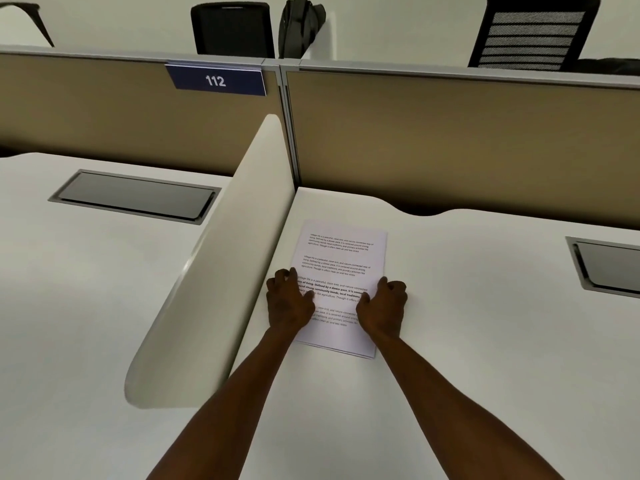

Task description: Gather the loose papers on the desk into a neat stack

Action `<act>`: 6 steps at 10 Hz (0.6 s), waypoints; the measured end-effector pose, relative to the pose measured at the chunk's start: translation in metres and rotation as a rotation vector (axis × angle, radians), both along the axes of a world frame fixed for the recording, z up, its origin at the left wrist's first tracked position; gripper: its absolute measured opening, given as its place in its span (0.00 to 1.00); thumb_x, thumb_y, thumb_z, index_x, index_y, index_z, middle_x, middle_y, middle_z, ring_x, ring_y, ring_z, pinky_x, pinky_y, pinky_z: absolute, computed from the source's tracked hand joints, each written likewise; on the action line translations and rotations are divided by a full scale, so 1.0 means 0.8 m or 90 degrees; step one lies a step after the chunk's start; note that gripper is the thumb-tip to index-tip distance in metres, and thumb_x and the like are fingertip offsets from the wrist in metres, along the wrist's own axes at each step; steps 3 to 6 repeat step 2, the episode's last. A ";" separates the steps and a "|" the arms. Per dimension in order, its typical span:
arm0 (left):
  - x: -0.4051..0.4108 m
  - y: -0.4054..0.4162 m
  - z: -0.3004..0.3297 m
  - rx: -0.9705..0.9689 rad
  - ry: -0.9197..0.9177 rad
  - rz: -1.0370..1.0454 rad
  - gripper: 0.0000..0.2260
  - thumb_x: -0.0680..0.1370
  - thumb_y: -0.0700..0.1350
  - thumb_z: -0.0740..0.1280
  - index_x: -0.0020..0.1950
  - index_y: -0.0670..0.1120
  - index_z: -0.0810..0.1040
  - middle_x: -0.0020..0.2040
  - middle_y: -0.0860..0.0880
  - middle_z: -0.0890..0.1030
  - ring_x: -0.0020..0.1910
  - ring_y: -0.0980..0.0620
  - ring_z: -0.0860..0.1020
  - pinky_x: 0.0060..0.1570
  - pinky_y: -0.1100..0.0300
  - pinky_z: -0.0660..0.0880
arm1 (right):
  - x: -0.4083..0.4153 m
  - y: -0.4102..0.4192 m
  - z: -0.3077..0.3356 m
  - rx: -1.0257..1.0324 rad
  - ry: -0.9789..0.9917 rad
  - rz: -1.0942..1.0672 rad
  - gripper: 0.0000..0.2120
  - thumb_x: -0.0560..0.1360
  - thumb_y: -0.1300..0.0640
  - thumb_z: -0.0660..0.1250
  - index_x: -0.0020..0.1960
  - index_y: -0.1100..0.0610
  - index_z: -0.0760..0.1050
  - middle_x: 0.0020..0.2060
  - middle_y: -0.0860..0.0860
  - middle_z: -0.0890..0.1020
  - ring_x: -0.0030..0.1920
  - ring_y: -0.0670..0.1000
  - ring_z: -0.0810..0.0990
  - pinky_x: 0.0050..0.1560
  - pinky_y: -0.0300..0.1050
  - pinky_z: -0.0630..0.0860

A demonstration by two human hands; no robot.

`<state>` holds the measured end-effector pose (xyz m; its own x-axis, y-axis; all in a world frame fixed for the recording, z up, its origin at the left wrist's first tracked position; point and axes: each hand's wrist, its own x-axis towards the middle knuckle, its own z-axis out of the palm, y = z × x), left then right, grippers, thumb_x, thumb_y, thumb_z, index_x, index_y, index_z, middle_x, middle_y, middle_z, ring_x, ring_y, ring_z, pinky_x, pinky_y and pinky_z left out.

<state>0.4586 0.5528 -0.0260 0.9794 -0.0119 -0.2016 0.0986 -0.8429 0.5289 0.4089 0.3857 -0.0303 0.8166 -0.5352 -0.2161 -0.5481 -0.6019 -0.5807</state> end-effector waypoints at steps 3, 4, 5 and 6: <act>-0.026 -0.023 0.011 -0.008 -0.114 -0.038 0.33 0.78 0.53 0.67 0.79 0.42 0.62 0.79 0.42 0.60 0.79 0.42 0.56 0.75 0.47 0.59 | -0.030 -0.032 0.014 -0.004 -0.036 -0.025 0.32 0.78 0.48 0.64 0.75 0.65 0.63 0.68 0.63 0.68 0.67 0.62 0.68 0.67 0.55 0.69; -0.026 -0.023 0.011 -0.008 -0.114 -0.038 0.33 0.78 0.53 0.67 0.79 0.42 0.62 0.79 0.42 0.60 0.79 0.42 0.56 0.75 0.47 0.59 | -0.030 -0.032 0.014 -0.004 -0.036 -0.025 0.32 0.78 0.48 0.64 0.75 0.65 0.63 0.68 0.63 0.68 0.67 0.62 0.68 0.67 0.55 0.69; -0.026 -0.023 0.011 -0.008 -0.114 -0.038 0.33 0.78 0.53 0.67 0.79 0.42 0.62 0.79 0.42 0.60 0.79 0.42 0.56 0.75 0.47 0.59 | -0.030 -0.032 0.014 -0.004 -0.036 -0.025 0.32 0.78 0.48 0.64 0.75 0.65 0.63 0.68 0.63 0.68 0.67 0.62 0.68 0.67 0.55 0.69; -0.026 -0.023 0.011 -0.008 -0.114 -0.038 0.33 0.78 0.53 0.67 0.79 0.42 0.62 0.79 0.42 0.60 0.79 0.42 0.56 0.75 0.47 0.59 | -0.030 -0.032 0.014 -0.004 -0.036 -0.025 0.32 0.78 0.48 0.64 0.75 0.65 0.63 0.68 0.63 0.68 0.67 0.62 0.68 0.67 0.55 0.69</act>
